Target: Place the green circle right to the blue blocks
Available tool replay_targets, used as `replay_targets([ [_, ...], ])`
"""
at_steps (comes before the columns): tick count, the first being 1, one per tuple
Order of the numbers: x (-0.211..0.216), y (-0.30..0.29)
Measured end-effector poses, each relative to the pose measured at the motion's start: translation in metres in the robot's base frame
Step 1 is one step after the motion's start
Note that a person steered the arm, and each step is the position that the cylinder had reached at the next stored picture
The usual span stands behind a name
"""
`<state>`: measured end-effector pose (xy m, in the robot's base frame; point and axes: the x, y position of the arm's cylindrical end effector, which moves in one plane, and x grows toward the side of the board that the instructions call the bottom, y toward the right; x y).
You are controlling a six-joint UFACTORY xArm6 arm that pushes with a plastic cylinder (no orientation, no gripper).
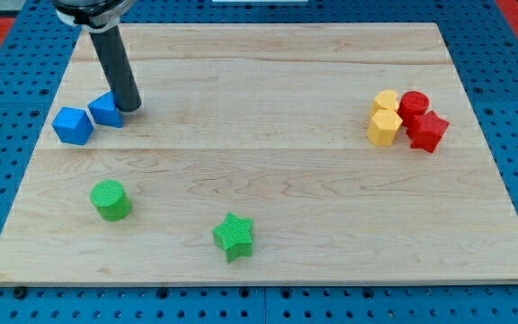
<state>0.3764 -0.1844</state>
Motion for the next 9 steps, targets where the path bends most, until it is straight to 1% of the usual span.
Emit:
replay_targets([
  [4,0.004,-0.034],
  [5,0.043,0.026],
  [6,0.104,0.105],
  [7,0.167,0.104],
  [8,0.205,0.056],
  [9,0.195,0.014],
])
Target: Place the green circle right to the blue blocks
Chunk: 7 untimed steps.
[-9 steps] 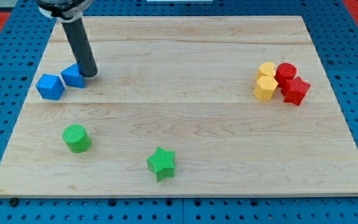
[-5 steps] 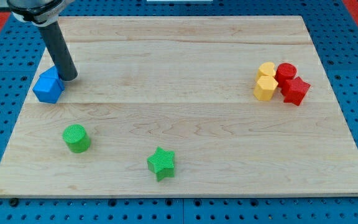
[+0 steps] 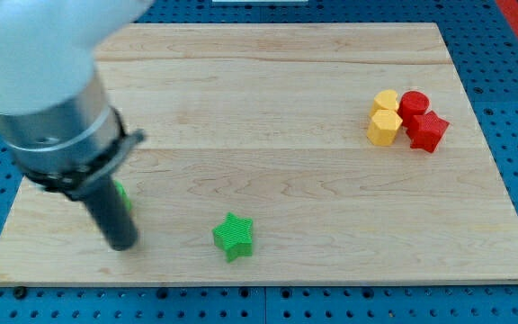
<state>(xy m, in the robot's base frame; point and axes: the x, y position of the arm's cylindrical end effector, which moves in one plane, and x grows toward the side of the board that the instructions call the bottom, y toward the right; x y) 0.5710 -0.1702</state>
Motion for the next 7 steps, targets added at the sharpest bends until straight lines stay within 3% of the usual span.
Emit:
replay_targets([
  [2,-0.061,0.037],
  [3,-0.073,-0.001],
  [4,-0.036,0.01],
  [5,-0.032,-0.055],
  [7,-0.086,-0.047],
])
